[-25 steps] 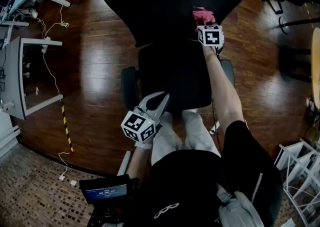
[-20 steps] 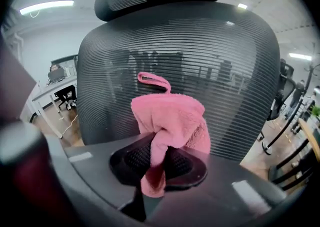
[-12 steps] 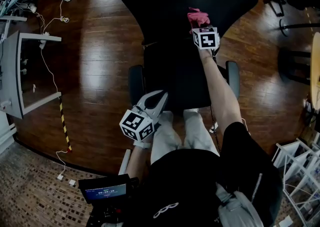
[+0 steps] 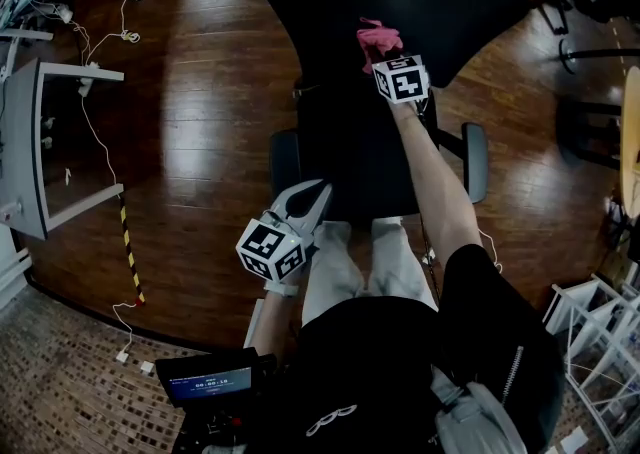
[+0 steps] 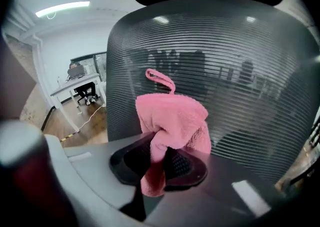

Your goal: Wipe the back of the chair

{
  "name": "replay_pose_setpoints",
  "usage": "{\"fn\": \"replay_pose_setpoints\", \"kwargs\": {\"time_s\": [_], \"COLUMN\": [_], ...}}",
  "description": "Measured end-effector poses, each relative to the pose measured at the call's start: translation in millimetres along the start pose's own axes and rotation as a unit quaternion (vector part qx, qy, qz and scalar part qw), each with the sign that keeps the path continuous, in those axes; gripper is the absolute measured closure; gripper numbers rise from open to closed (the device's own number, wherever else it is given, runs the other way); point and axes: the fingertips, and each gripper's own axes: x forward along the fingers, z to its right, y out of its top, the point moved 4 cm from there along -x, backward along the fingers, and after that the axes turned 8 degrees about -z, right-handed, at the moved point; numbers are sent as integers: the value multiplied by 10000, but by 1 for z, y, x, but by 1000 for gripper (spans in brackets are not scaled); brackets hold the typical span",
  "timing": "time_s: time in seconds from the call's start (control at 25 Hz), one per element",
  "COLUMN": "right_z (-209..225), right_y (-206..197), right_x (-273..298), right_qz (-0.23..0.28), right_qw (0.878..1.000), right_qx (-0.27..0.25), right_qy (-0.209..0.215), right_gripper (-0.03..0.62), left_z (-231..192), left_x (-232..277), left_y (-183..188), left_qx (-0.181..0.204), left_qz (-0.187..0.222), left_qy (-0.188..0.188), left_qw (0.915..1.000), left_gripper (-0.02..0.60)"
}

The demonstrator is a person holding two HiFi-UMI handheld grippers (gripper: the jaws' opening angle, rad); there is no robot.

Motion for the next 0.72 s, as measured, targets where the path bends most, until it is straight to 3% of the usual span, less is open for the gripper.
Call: {"fn": "replay_pose_setpoints", "kwargs": {"time_s": [0.36,0.72], "right_z": [-87,-125], "right_y": [30,35], "right_x": [40,53], "right_qz": [14,99], "right_qw": [9978,9957], "right_qx": [-393,-466], "right_qy": [525,789], "right_gripper": [553,553], "left_z": [-14,-23], "left_x": [-30,-44], "left_y": [-2,-8], "left_qx": [-2,-107], "left_qz": [23,47], "left_qy": [98,217], "left_qw": [9999,9997], "left_gripper": [589,591]}}
